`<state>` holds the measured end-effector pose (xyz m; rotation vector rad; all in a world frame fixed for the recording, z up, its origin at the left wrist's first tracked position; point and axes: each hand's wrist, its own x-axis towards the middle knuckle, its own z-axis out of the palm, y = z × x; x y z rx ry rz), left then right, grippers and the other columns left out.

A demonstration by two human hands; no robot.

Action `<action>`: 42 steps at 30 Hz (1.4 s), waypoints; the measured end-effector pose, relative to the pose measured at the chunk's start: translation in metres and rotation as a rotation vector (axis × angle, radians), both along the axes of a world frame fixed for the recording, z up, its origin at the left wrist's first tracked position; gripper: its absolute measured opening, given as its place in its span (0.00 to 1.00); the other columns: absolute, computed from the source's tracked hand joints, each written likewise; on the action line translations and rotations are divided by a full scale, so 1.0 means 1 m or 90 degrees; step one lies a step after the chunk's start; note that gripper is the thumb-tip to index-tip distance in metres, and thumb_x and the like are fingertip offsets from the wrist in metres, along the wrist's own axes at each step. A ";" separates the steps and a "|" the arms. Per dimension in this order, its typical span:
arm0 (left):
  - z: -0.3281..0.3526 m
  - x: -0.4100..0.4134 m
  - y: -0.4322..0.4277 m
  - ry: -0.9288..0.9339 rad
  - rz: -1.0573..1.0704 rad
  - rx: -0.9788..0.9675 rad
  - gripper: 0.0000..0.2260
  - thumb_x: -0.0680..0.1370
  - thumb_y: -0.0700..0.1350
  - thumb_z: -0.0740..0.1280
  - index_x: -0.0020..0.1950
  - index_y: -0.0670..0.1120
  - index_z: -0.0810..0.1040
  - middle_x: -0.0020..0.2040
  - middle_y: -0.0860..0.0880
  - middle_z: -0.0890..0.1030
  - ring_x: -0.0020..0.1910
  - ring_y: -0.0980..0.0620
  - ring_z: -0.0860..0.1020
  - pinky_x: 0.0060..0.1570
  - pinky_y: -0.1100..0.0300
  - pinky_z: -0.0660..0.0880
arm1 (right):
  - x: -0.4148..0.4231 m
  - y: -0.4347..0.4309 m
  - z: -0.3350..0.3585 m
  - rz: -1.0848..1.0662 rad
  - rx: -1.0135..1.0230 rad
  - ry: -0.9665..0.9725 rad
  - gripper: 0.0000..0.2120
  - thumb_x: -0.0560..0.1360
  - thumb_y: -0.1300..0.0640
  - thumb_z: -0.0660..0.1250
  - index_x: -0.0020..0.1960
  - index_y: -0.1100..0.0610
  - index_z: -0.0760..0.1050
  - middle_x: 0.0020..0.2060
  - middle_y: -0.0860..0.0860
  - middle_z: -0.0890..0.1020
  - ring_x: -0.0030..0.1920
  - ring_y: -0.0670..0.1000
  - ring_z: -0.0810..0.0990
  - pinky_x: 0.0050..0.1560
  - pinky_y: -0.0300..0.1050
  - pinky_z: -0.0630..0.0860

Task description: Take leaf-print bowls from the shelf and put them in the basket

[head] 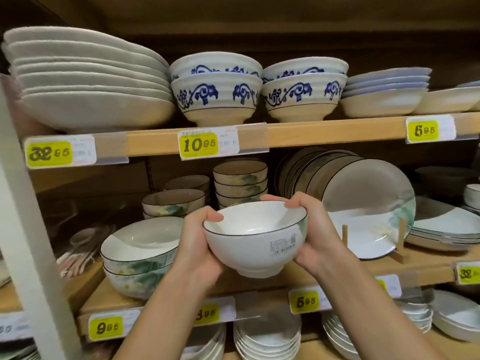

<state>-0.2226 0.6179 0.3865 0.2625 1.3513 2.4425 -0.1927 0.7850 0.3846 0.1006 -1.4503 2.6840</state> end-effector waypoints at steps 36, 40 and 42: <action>-0.009 0.037 0.041 0.291 0.279 -0.083 0.39 0.63 0.66 0.70 0.72 0.60 0.61 0.65 0.53 0.75 0.60 0.58 0.78 0.57 0.57 0.75 | -0.018 -0.002 0.021 -0.214 -0.022 -0.031 0.13 0.73 0.61 0.59 0.50 0.54 0.80 0.48 0.59 0.81 0.46 0.58 0.81 0.41 0.47 0.77; 0.001 0.019 0.042 0.202 0.315 -0.082 0.30 0.68 0.58 0.72 0.67 0.52 0.68 0.57 0.50 0.80 0.53 0.51 0.81 0.52 0.54 0.78 | -0.011 -0.018 0.003 -0.258 0.092 0.085 0.12 0.75 0.51 0.59 0.41 0.53 0.80 0.42 0.57 0.83 0.45 0.54 0.82 0.43 0.46 0.76; 0.004 0.003 0.036 0.133 0.303 -0.021 0.12 0.75 0.53 0.65 0.54 0.48 0.74 0.48 0.48 0.80 0.46 0.50 0.79 0.43 0.57 0.73 | -0.014 -0.011 -0.001 -0.246 0.064 0.110 0.14 0.77 0.50 0.59 0.42 0.53 0.81 0.39 0.49 0.86 0.44 0.46 0.83 0.44 0.39 0.77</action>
